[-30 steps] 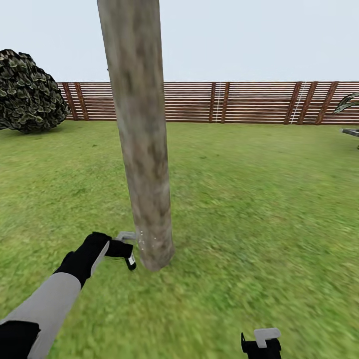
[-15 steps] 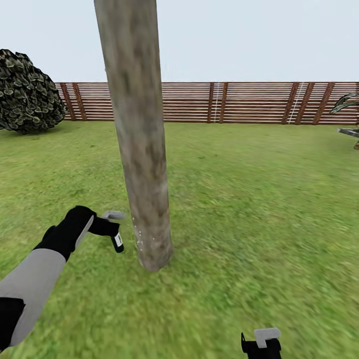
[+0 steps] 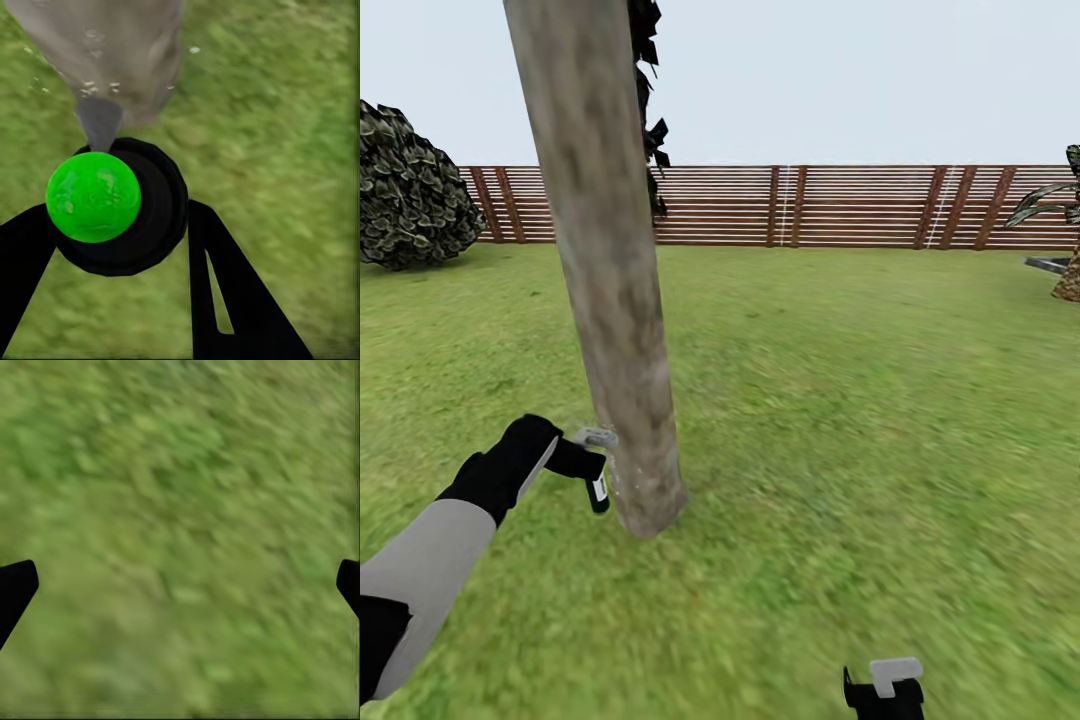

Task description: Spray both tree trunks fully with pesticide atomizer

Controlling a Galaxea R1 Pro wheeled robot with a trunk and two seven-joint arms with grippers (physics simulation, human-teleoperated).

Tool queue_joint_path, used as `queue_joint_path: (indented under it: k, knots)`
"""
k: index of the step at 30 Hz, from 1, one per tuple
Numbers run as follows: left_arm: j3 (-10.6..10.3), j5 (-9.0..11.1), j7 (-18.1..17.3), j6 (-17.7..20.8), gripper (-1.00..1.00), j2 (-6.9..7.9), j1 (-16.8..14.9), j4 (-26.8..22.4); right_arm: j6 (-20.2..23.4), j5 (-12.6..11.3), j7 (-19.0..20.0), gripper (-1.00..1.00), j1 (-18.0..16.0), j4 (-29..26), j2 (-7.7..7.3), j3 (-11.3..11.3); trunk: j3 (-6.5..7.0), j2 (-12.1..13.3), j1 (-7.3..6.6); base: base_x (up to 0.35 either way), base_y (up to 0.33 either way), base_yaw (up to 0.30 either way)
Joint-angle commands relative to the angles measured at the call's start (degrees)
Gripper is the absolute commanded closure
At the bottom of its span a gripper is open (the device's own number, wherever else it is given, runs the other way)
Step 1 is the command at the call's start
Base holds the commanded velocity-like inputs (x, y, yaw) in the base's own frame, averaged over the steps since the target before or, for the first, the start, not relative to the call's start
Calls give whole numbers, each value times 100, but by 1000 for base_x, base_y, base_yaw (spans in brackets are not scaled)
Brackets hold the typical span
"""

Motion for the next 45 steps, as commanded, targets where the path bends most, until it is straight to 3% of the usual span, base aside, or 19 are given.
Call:
queue_joint_path:
  k: [1, 9, 16, 30, 36, 40, 45]
  knots:
    - [-18, -25, -29, 21, 100, 14, -7, -7, 0, 57, -53, -100, -3, 5, 0, 11, -5, -3, -4, -262, -199, 0]
    - [-12, -44, -20, 22, 100, 28, 14, 1, 0, 57, -49, -100, -3, 5, 9, 11, -5, -3, -4, -127, -235, 51]
    - [-31, -48, 3, 11, 100, 4, 70, 2, 1, 57, -52, -100, -3, 5, 10, 13, -5, -3, -4, 169, -237, 245]
    - [26, -56, 39, -17, 100, 67, 107, 43, 1, 57, -64, -100, -3, 5, -9, 11, -5, -3, -4, 85, -240, 9]
    - [44, -57, 74, -93, 100, 271, 612, 84, 1, 57, -60, -100, -3, 5, -9, 11, -5, -3, -4, -149, -242, 0]
    - [51, -37, 386, -140, 100, 249, 666, 200, 1, 57, -56, -100, -3, 5, -9, 13, -5, -3, -4, 97, -262, 1]
    - [376, -13, 610, -163, 100, 177, 672, 190, 1, 57, -56, -100, -3, 5, -9, 20, -5, -3, -4, 197, -186, 207]
